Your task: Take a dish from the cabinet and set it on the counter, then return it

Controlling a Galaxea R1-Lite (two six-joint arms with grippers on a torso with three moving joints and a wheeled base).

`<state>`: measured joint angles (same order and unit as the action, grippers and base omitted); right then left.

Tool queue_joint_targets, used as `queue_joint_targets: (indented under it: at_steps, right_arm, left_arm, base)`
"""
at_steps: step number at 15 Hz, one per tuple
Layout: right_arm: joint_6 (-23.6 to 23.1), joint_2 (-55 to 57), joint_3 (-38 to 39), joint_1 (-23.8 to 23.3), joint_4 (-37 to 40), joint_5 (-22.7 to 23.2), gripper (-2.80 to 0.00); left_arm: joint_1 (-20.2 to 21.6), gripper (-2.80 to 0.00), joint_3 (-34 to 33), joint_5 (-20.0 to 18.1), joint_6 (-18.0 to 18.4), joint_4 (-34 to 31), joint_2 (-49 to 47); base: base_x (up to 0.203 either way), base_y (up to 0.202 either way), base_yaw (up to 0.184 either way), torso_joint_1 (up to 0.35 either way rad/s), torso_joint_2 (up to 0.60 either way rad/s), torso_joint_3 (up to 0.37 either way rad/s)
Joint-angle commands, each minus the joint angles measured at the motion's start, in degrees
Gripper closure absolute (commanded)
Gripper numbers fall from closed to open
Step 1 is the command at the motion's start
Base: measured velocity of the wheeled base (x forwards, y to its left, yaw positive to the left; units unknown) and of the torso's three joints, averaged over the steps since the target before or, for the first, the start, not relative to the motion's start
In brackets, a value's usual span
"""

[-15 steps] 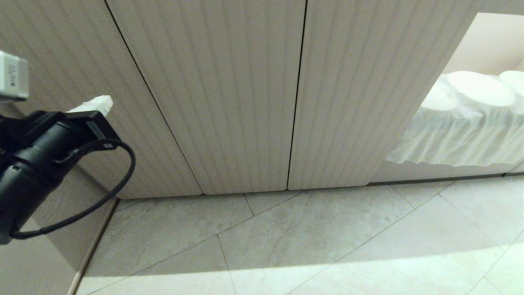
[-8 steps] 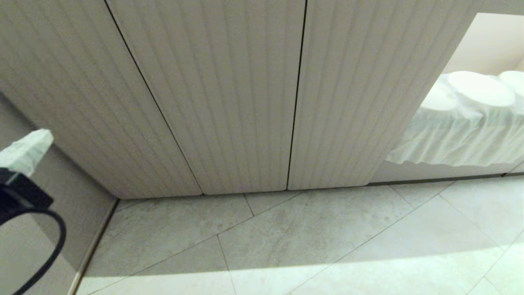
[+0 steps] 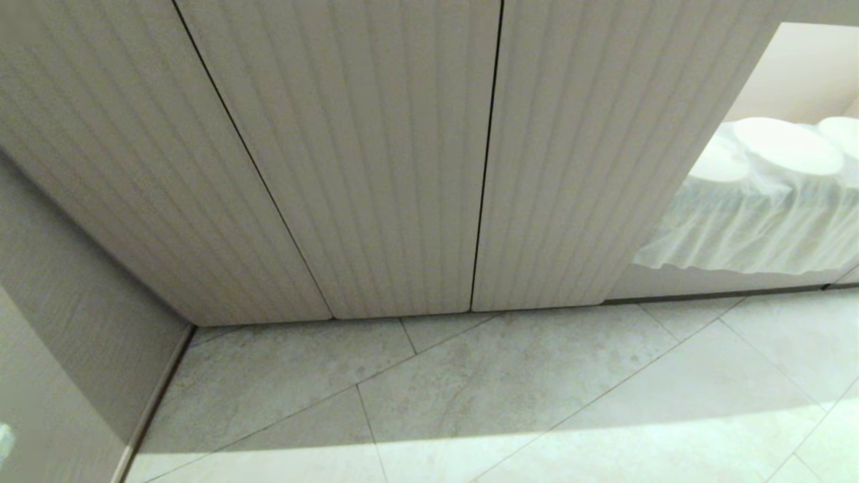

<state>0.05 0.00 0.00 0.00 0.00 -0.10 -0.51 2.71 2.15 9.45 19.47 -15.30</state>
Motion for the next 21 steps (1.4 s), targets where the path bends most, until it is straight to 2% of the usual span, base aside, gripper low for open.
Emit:
queue_joint_targets:
  at_steps: [1,2,5,8,9,15,21]
  right_arm:
    - [-0.05,0.00,0.00,0.00,0.00,0.01,0.00]
    - [-0.05,0.00,0.00,0.00,0.00,0.01,0.00]
    - [-0.01,0.00,0.00,0.00,0.00,0.01,0.00]
    - [0.04,0.00,0.00,0.00,0.00,0.01,0.00]
    - [-0.05,0.00,0.00,0.00,0.00,0.01,0.00]
    - [0.04,0.00,0.00,0.08,0.00,0.01,0.00]
    - [0.04,0.00,0.00,0.00,0.00,0.01,0.00]
  left_arm:
    - [0.65,0.00,-1.93,0.39,0.20,-10.81,13.63]
    - [0.74,0.00,-2.46,0.58,0.28,-14.61,15.15]
    - [0.77,0.00,-2.62,0.31,0.04,-15.60,15.30]
    - [0.77,0.00,-2.68,-3.75,-0.40,-17.78,15.30]
    - [0.77,0.00,-2.62,-4.06,-1.22,-18.59,15.30]
    - [0.77,0.00,-2.71,-3.55,-5.49,-18.94,15.30]
    - [0.86,0.00,-2.71,-3.55,-5.67,-19.03,15.30]
  base:
    - [0.000,0.000,0.000,0.000,0.00,0.000]
    - [0.000,0.000,0.000,0.000,0.00,0.000]
    - [0.000,0.000,0.000,0.000,0.00,0.000]
    - [0.000,0.000,0.000,0.000,0.00,0.000]
    - [0.000,0.000,0.000,0.000,0.00,0.000]
    - [0.000,0.000,0.000,0.000,0.00,0.000]
    - [0.000,0.000,0.000,0.000,0.00,0.000]
